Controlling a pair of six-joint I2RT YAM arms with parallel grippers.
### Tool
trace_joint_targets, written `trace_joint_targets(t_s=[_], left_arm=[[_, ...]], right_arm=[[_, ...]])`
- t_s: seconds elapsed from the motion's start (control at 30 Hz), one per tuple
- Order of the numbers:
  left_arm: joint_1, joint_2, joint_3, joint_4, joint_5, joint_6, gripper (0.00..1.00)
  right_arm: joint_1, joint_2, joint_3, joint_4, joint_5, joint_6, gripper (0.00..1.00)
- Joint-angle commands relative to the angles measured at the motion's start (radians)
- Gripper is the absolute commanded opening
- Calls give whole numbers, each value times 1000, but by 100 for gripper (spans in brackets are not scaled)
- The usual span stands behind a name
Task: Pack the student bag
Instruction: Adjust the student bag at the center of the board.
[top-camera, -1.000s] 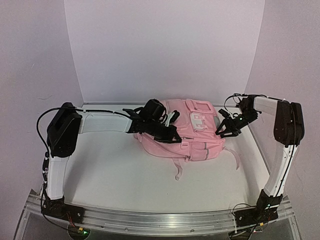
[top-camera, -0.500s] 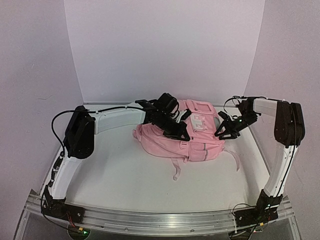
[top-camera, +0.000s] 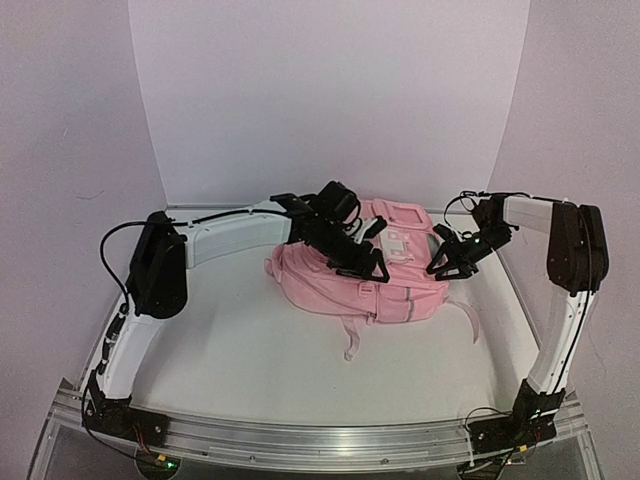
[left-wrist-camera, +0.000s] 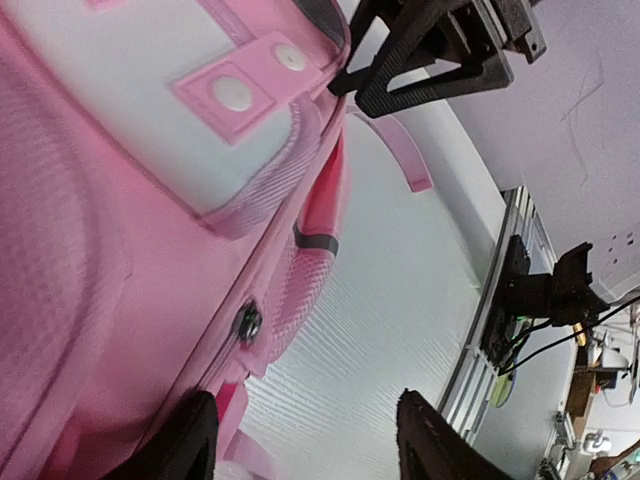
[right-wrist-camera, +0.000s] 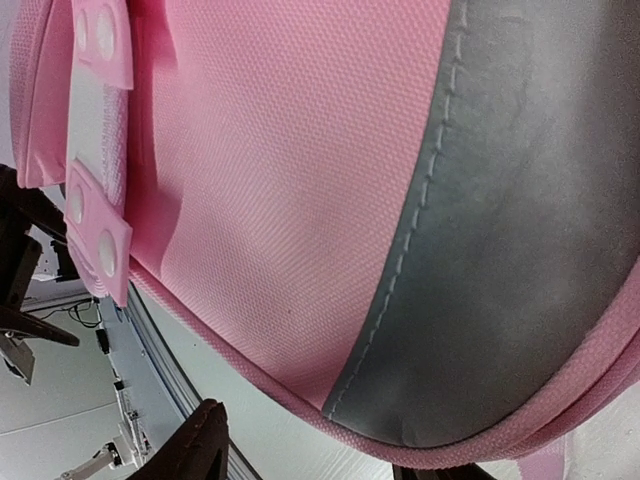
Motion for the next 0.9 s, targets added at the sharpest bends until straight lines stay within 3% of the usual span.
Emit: trace_joint_targets(t_s=[0.0,0.17,0.4,0.63,0.7,0.87], left_arm=[[126,-233,-68,12,-127,-51,68],[269,-276,-123,8,-264,-85,77],[389,-106,2,-21,-304,-91,78],[416,94,146,18,-143,-82,77],[413,123,138,31,-62,-82,72],[370,-18,-148,190,60,-47,33]], right_arm=[[12,18,3,58,174,60,55],[8,14,-7,81,235,67,55],[8,-7,-35,83,247,66,55],[8,-29,-54,84,252,66,55],[9,-19,-48,93,248,73,55],[23,60,55,132,255,97,55]])
